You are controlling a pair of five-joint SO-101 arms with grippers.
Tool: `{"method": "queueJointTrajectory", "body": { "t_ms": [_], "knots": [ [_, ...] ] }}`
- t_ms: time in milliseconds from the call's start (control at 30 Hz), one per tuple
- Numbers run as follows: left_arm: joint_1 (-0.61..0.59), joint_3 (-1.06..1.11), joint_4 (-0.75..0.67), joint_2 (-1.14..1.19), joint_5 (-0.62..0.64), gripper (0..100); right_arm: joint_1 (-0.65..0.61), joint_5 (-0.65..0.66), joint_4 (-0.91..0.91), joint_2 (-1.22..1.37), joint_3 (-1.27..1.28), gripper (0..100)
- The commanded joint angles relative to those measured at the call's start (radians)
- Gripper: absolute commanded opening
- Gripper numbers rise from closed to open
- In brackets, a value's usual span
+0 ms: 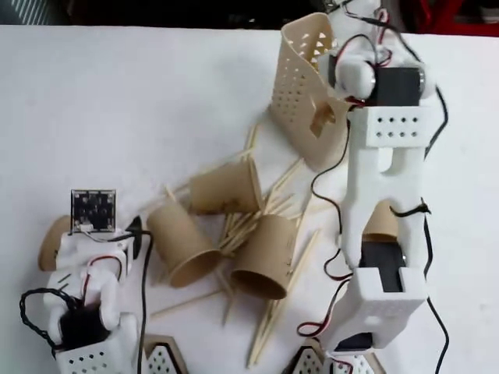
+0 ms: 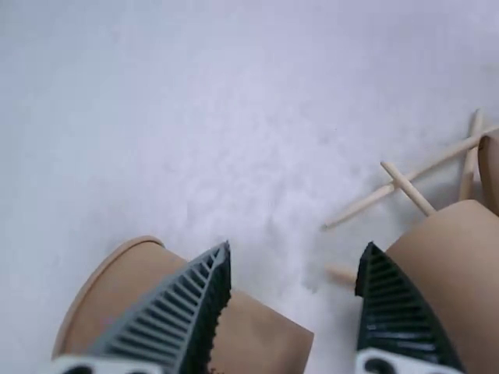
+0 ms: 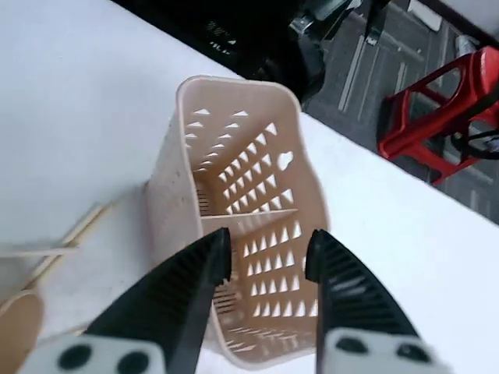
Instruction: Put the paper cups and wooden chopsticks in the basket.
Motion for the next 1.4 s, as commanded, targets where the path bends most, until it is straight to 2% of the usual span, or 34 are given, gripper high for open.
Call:
{"method": "queueJointTrajectory", "body": {
  "t_ms": [0,533,600,767,1000,1233,1367],
  "knots": [
    [-0.004,-0.009,-0.031,-0.008,-0.012,26,-0.022,-0.066,0.074,-0.018,-0.040,17.0],
    [-0.004,-0.009,-0.031,-0.008,-0.012,26,-0.021,-0.068,0.189,0.189,-0.049,16.6],
    [-0.004,-0.009,-0.031,-0.008,-0.012,26,-0.002,0.012,0.189,0.197,-0.049,15.5],
    [-0.004,-0.009,-0.031,-0.008,-0.012,26,0.004,0.311,0.185,0.200,-0.049,1.9],
    [-0.004,-0.009,-0.031,-0.008,-0.012,26,0.042,0.624,0.064,0.200,-0.049,1.9],
    [-0.004,-0.009,-0.031,-0.008,-0.012,26,0.061,0.822,-0.030,0.200,-0.048,1.9],
    [-0.004,-0.009,-0.031,-0.008,-0.012,26,0.061,0.858,-0.030,0.209,-0.040,1.9]
  ]
}}
